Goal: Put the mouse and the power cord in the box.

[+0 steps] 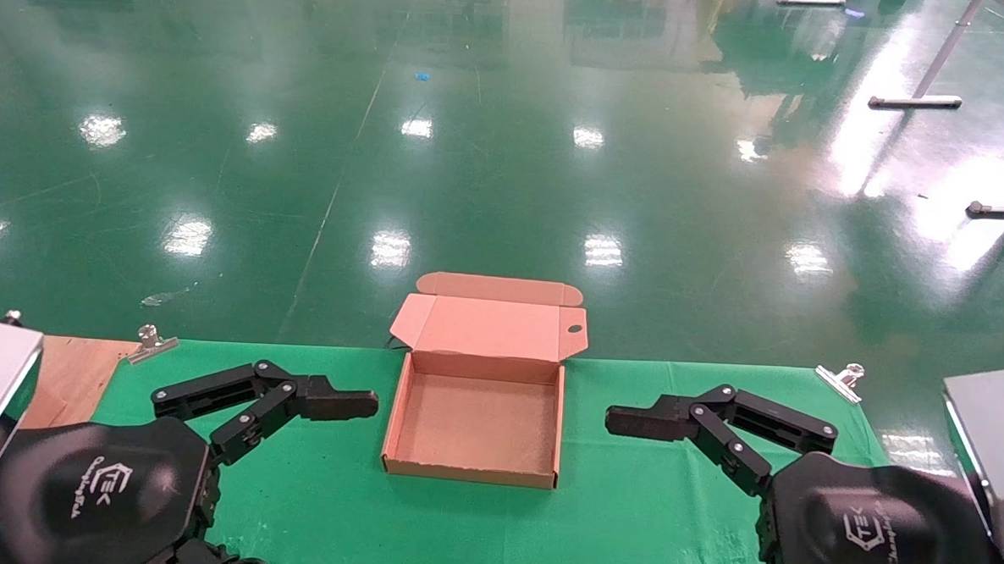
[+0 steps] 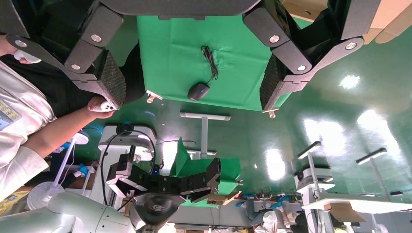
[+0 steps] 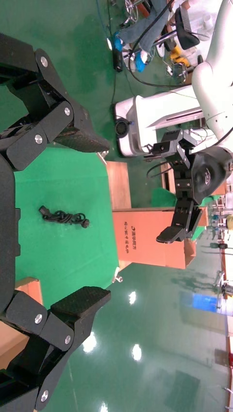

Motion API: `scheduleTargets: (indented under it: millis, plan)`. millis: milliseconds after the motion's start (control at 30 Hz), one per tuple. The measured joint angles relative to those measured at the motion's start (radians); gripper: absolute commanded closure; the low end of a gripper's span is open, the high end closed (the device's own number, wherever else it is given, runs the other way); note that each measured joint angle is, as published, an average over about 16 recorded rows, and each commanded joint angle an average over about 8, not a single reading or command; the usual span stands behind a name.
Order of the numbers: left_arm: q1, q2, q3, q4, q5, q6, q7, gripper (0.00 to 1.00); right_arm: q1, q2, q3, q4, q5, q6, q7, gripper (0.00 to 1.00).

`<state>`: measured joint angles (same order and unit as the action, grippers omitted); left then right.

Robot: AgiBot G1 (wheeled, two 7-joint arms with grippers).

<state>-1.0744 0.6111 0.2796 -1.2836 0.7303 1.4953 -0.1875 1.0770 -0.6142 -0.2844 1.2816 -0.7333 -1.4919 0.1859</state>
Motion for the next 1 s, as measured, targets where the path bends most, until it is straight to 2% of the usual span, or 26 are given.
scheduleTargets:
  millis: [1000]
  plan:
    - [0.0, 0.0, 0.0, 0.0, 0.0, 0.0, 0.0, 0.0, 0.0, 0.0, 0.0, 0.0, 0.0, 0.0, 0.0, 0.0]
